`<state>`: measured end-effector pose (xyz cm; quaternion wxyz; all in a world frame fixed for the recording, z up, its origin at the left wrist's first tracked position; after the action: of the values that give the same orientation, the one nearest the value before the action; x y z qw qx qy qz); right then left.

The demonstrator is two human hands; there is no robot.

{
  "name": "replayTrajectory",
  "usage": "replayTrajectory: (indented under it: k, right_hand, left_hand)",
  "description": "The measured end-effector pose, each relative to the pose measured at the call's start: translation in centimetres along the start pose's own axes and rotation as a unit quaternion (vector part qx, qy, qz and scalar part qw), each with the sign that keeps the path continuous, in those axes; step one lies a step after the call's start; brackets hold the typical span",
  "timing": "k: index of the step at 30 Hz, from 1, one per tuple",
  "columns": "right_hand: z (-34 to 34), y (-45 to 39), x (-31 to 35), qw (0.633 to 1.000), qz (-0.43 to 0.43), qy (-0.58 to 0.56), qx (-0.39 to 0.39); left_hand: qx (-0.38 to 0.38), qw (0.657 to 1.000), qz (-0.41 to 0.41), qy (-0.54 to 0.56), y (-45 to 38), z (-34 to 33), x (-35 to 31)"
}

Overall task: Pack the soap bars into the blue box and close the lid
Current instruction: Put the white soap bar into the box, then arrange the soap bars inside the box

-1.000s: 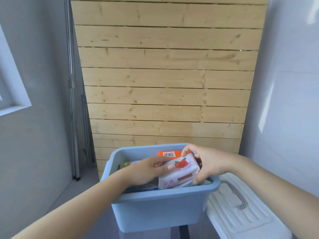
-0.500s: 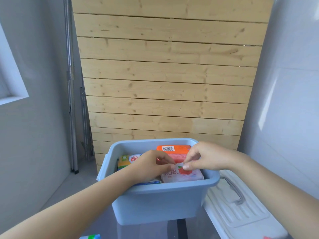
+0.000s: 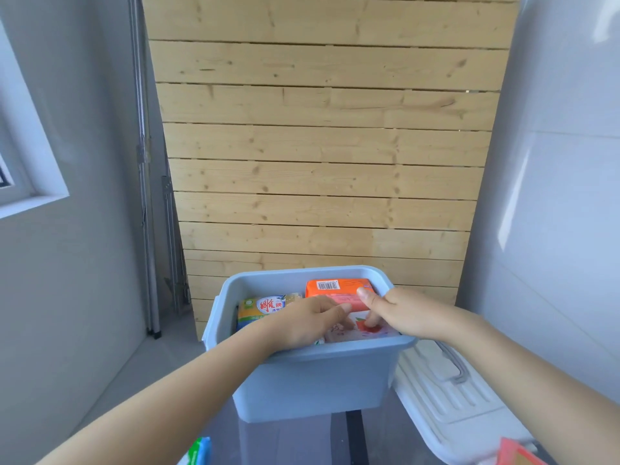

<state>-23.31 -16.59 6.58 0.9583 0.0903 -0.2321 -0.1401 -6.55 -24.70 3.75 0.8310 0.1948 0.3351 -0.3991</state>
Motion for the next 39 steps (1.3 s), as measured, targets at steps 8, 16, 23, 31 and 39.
replayTrajectory:
  k: [8,16,23,31,39]
  right_hand:
    - [-0.7,6.6,-1.7,0.936,0.083,-0.328,-0.092]
    - [-3.7,14.4,-9.2,0.907,0.018,-0.388,-0.165]
    - [-7.0,16.2,-16.2,0.935,-0.066,-0.307,-0.168]
    - [-8.7,15.7,-18.8,0.989,-0.106,-0.031,-0.096]
    - [-9.2,16.1,-18.3,0.983,-0.113,-0.11,-0.097]
  left_hand:
    - [-0.136,0.989,-0.055,0.015,5.0,-1.8,-5.0]
    - [-0.129,0.982,-0.125,0.051,7.2,-9.6,-8.2]
    - [-0.016,0.989,-0.075,0.128,4.1,-16.0,-9.3]
    - [0.048,0.985,-0.005,0.168,1.7,-21.5,-9.0]
    - [0.029,0.981,-0.003,0.19,2.2,-22.0,-9.0]
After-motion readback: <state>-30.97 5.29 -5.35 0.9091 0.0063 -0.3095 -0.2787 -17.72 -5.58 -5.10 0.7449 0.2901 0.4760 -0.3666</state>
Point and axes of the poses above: each hand's wrist, its own y-axis away from the middle knuckle, its own z-axis out of the back of the hand, x = y × z, the point moved 1 cm from there along -y, towards the middle knuckle, and after that the axes turned 4 degrees about -z, right-handed, at the moved point
